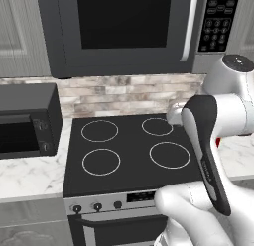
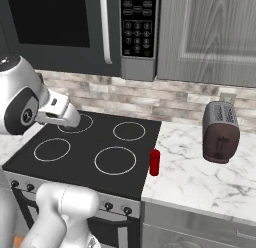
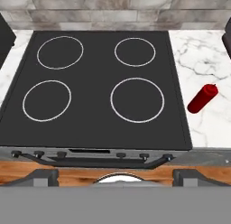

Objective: Take 2 condiments from the cabinet and move them on the counter near the stove.Make sure the condiments are lined up with each other, next to each other.

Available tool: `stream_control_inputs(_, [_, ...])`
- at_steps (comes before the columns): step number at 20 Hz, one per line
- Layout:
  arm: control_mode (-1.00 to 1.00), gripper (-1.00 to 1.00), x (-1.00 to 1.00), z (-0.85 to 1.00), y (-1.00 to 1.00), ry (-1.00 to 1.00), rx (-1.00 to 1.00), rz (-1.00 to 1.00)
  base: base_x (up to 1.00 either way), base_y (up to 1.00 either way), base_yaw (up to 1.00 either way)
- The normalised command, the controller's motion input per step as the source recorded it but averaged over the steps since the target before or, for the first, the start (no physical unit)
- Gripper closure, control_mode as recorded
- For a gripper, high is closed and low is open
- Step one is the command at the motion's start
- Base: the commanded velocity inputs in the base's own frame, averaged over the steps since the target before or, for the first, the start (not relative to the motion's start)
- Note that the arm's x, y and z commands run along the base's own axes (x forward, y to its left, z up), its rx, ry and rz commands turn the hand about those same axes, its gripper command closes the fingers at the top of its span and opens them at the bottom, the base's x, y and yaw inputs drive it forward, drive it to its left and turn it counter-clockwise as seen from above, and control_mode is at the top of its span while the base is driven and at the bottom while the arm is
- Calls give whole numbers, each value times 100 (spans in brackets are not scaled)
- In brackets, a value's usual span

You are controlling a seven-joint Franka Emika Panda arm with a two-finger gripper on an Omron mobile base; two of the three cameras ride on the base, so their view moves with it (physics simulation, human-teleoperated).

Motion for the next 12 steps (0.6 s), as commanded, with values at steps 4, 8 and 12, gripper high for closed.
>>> stream_control_inputs(4, [-100, -100, 0, -10, 0, -11, 0, 9, 0, 0, 0])
stream_control_inputs(8, [-100, -100, 0, -7, 0, -1, 0, 3, 0, 0, 0])
stream_control_inputs(12, [-100, -100, 0, 0, 0, 0, 0, 0, 0, 0, 0])
